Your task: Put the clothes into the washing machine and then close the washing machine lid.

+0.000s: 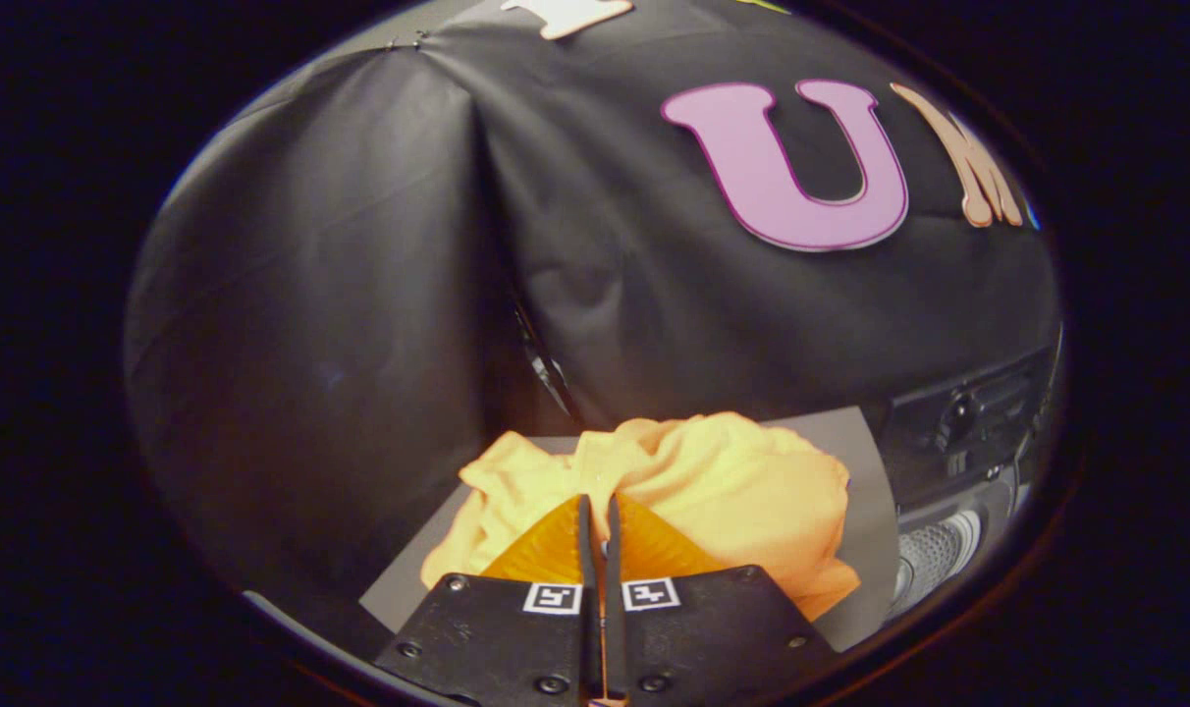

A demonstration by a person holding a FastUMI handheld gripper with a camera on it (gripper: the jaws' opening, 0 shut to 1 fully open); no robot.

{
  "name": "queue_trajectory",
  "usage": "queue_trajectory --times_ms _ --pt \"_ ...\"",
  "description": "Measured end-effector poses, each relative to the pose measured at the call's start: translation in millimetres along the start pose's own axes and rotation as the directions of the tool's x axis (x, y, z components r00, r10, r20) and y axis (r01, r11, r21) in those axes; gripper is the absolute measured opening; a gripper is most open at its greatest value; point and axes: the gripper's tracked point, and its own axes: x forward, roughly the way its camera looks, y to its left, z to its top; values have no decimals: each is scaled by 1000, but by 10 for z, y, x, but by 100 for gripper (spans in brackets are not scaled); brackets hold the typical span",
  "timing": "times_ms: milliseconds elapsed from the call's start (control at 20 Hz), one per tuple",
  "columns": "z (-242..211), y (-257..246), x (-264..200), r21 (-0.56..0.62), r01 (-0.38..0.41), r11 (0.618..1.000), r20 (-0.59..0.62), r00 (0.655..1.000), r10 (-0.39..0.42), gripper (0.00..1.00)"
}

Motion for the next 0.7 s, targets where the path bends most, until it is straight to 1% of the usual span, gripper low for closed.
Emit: queue_trajectory --times_ms 150,300,500,700 --pt "306 -4 -256 -12 9 1000 89 996 -8 1" --pt "565 -88 -473 -26 17 1000 179 984 -12 1" --pt "848 -424 -715 -39 80 996 289 955 -65 1" --pt "976 -869 -1013 -20 168 986 333 931 -152 1"
